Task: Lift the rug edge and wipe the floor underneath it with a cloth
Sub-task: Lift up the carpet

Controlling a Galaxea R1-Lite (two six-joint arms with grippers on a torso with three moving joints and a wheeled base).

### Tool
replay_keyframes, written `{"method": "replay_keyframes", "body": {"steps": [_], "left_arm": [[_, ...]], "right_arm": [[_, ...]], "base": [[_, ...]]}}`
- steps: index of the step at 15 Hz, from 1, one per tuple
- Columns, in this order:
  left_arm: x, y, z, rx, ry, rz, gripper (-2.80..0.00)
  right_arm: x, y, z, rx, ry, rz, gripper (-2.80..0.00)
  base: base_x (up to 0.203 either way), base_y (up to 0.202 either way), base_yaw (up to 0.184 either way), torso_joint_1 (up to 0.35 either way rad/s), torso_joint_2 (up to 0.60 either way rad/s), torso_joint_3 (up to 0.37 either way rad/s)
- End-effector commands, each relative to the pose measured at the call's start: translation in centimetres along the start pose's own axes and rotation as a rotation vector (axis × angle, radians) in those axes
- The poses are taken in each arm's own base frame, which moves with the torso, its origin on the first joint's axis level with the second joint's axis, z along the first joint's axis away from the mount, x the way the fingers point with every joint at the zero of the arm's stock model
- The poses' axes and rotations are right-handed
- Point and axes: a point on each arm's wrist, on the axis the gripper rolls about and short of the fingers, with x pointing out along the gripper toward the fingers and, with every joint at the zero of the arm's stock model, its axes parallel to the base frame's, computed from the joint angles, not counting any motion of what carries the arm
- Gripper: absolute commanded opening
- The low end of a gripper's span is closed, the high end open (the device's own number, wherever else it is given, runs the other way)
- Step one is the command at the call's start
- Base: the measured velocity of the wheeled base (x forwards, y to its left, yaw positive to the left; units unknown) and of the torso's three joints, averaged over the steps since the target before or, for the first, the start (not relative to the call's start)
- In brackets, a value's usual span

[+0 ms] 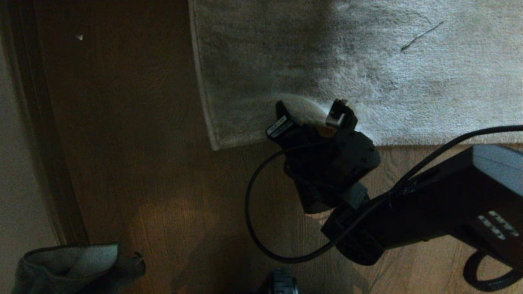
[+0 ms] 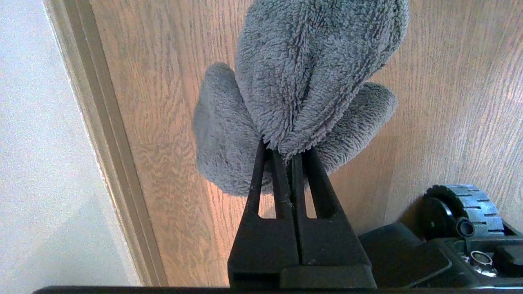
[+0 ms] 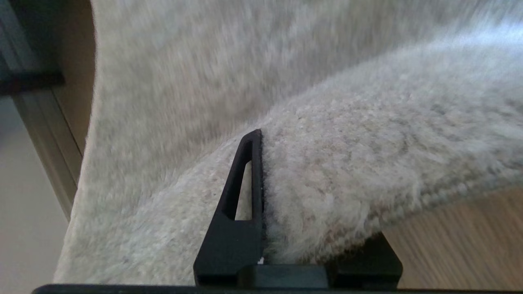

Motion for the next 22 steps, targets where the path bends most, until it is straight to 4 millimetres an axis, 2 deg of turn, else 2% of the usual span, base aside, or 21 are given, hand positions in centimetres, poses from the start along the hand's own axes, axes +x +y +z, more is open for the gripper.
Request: {"method": "replay_keyframes", "body": {"steps": [1, 3, 7, 13, 16, 22], "left_arm": [[0.0, 0.0, 0.0, 0.0, -0.001, 0.0, -2.8], [0.0, 0.0, 0.0, 0.0, -0.001, 0.0, -2.8], [0.0, 0.0, 0.0, 0.0, -0.001, 0.0, -2.8], [0.0, 0.0, 0.0, 0.0, -0.001, 0.0, -2.8], [0.0, 0.0, 0.0, 0.0, -0.001, 0.0, -2.8], [0.0, 0.0, 0.0, 0.0, -0.001, 0.0, -2.8]], "right_arm": [[0.5, 0.1, 2.0, 0.047, -0.076, 0.003, -2.8], [0.7, -0.2, 2.8, 0.106, -0.093, -0.002, -2.8], [0.8, -1.4, 3.0, 0.133, -0.101, -0.041, -2.8], [2.3, -2.5, 6.7, 0.241, -0.212, -0.054, -2.8], [2.6, -2.4, 8.4, 0.334, -0.258, -0.035, -2.8], [2.6, -1.7, 9.5, 0.408, -0.28, -0.008, -2.8]], "base": [[0.0, 0.0, 0.0, 0.0, 0.0, 0.0], [0.0, 0.0, 0.0, 0.0, 0.0, 0.0], [0.0, 0.0, 0.0, 0.0, 0.0, 0.0], [0.0, 0.0, 0.0, 0.0, 0.0, 0.0], [0.0, 0.0, 0.0, 0.0, 0.0, 0.0], [0.0, 0.0, 0.0, 0.0, 0.0, 0.0]]}}
